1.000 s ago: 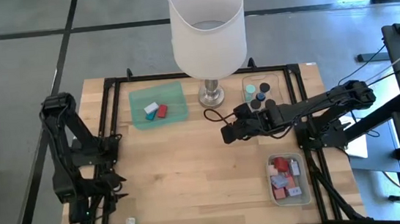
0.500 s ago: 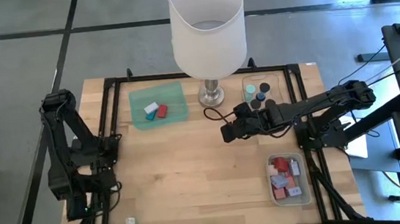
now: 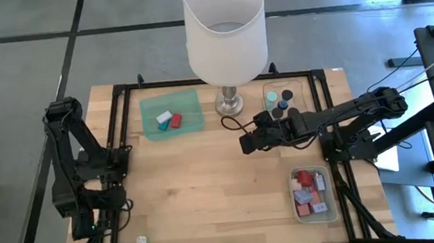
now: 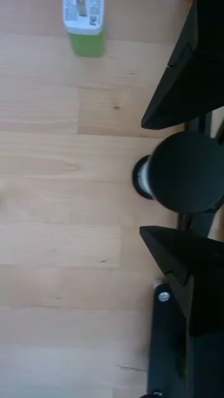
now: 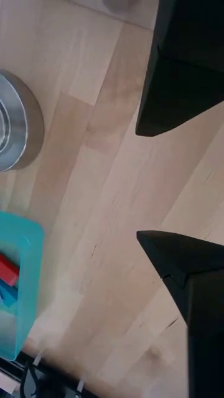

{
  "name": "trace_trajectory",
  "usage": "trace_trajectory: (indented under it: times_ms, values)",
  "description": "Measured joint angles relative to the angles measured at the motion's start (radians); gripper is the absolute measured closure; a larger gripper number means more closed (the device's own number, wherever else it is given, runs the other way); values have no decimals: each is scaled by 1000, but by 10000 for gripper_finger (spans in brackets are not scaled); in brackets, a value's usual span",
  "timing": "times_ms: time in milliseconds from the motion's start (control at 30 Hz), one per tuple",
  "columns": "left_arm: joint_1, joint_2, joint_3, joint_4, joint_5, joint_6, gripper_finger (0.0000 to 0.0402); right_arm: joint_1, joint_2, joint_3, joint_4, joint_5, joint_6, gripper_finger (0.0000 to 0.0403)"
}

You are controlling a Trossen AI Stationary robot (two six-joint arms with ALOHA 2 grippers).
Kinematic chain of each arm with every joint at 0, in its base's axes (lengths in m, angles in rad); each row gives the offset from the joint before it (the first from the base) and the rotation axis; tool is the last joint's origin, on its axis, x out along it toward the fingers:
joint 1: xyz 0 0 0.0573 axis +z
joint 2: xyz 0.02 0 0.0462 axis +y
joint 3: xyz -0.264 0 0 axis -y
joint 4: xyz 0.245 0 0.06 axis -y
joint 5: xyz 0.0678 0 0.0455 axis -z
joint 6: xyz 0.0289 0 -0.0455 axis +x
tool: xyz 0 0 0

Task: Pick & Place Office items
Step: Put the white hourglass into the transparent bin

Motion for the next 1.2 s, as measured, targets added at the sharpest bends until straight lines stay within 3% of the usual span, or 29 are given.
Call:
trace_trajectory:
  times_ms: [233,567,833,1067,1200]
  values:
    - [0,0,-18,11,-97,0,137,0,0,0,0,0,0,137]
    - [1,0,-55,40,92,-41,137,0,0,0,0,0,-1,137]
    - [2,0,-55,42,123,-57,138,0,-1,0,0,0,-8,137]
    - [1,-1,-55,40,139,-73,193,0,-1,0,0,0,-8,137]
    - [-1,-1,-54,38,133,-99,193,0,-1,0,0,0,-9,137]
